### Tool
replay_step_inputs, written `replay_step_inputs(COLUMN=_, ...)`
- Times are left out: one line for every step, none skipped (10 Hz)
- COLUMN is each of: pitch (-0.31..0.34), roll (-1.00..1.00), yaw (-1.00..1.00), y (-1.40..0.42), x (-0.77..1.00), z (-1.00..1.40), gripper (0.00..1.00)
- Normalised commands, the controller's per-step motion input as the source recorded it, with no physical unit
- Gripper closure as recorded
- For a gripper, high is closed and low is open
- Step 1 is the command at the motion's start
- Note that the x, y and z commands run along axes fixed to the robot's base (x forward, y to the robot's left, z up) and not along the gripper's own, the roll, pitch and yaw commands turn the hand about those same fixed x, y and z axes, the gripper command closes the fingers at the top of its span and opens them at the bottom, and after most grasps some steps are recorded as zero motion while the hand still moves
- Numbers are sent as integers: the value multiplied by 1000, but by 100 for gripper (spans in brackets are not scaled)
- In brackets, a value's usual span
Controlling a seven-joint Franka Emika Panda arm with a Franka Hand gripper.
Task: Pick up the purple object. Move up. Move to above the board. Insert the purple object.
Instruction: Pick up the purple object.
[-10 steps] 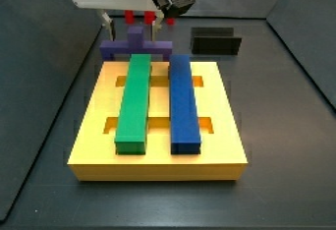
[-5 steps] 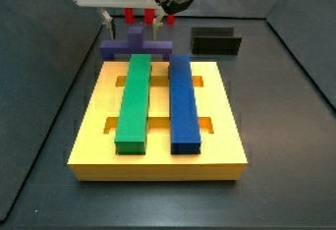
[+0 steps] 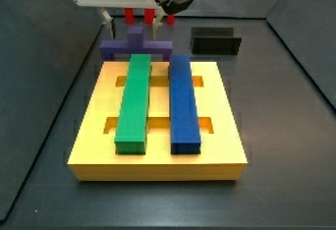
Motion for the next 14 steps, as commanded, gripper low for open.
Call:
replay_step_inputs(pitch=0, roll=300, yaw=0, y=57, x=0, z=-3, gripper=0)
replay_step_inputs(pitch=0, roll=257, yaw=0, y=60, x=0, z=-9, gripper=0)
replay_step_inputs(pitch=0, roll=224, yaw=0, y=80, x=0, z=-3, gripper=0)
replay_step_inputs(pitch=0, roll=93, yaw=0, y=0, x=0, z=0, gripper=0)
replay_step_inputs(pitch=0, roll=0, yaw=0, y=0, x=0, z=0, gripper=0)
replay_step_inputs(pitch=0, roll=0, yaw=0, y=0, x=0, z=0, gripper=100)
replay_step_inputs(pitch=0, roll=0, yaw=0, y=0, x=0, z=0, gripper=100)
replay_step_inputs(pitch=0, roll=0, yaw=0, y=0, x=0, z=0, gripper=100)
replay_step_inputs(pitch=0, roll=0, yaw=0, y=0, x=0, z=0, gripper=100)
replay_step_inputs(pitch=0, roll=0, yaw=0, y=0, x=0, z=0, gripper=100)
replay_step_inputs(pitch=0, roll=0, yaw=0, y=0, x=0, z=0, gripper=100)
replay_step_inputs(pitch=0, roll=0, yaw=0, y=0, x=0, z=0, gripper=100)
replay_step_inputs(pitch=0, roll=0, yaw=0, y=0, x=0, z=0, gripper=100)
replay_step_inputs(pitch=0, roll=0, yaw=0, y=0, x=0, z=0, gripper=100)
